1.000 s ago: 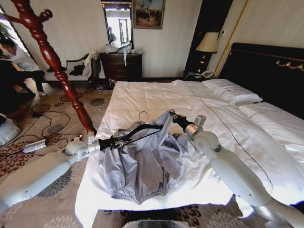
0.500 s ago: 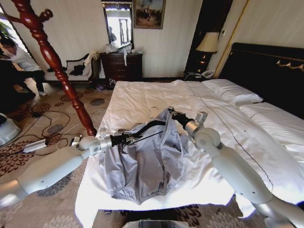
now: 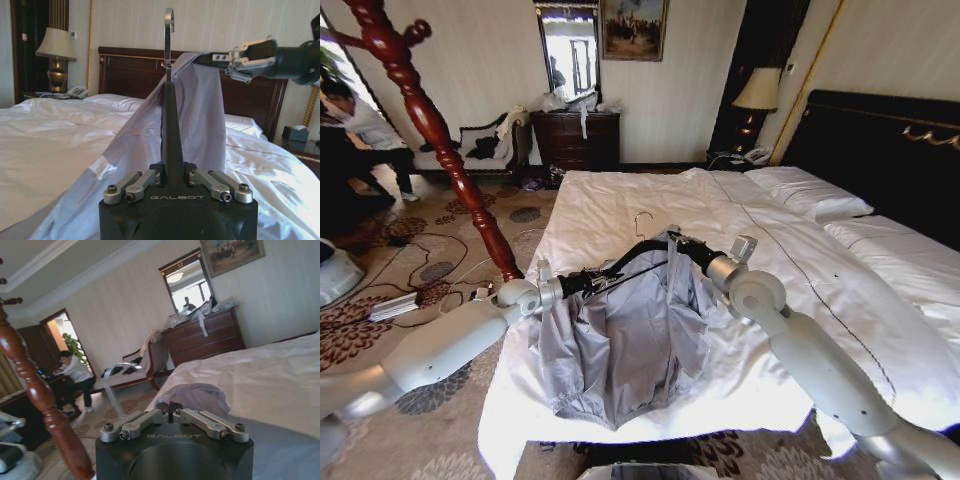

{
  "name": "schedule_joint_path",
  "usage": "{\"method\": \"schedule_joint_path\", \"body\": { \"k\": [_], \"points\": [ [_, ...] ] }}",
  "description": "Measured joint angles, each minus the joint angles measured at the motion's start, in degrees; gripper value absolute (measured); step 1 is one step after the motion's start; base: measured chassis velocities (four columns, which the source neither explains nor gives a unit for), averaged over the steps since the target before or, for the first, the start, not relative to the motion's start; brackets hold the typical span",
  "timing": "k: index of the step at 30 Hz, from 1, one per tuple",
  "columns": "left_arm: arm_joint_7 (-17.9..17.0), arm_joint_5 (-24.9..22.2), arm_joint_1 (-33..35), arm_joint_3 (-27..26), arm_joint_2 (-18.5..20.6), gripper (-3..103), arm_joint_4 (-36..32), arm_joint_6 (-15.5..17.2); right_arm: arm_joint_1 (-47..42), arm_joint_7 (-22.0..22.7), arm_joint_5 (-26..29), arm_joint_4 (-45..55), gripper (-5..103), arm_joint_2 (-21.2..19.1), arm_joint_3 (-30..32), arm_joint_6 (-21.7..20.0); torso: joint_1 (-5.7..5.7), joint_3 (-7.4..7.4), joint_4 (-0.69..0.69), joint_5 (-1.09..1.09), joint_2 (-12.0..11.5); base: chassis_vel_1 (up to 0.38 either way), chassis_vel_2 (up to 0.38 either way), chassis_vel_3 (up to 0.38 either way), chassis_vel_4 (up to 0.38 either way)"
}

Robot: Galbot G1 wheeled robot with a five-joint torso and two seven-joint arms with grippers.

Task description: Pick up the clothes from the bed and hang them on the clothes hanger.

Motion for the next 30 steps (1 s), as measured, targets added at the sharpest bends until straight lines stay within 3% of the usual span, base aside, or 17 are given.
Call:
{"method": "schedule_joint_path", "body": {
  "k": [16, 21, 23, 30],
  "points": [
    [-3.29, -2.73, -2.13, 1.58, -4.54, 18, 1.05, -0.01, -4.32, 1.75, 0.11, 2.7, -3, 1.11, 1.03, -0.69, 0.0, 0.0, 0.01, 0.0, 0.0, 0.0, 0.0, 0.0, 0.0],
    [-3.87, -3.57, -1.19, 0.01, -3.91, 18, 0.57, -0.43, -6.91, 1.16, -0.17, 4.17, 19, 0.42, 1.61, -1.11, -0.01, -0.01, 0.01, 0.0, 0.0, 0.0, 0.0, 0.0, 0.0],
    [-4.05, -4.34, -0.87, -0.51, -3.72, 18, 0.42, -0.43, -7.61, 1.12, -0.17, 4.6, 19, 0.31, 1.77, -1.17, -0.01, -0.01, 0.01, 0.0, 0.0, 0.0, 0.0, 0.0, 0.0],
    [-4.86, -6.27, 0.27, -2.44, -2.42, 18, -0.09, -0.57, -16.29, 0.08, -0.17, 9.0, 51, -1.94, 6.73, -1.71, -0.01, -0.01, 0.01, 0.0, 0.0, 0.0, 0.0, 0.0, 0.0]
  ]
}}
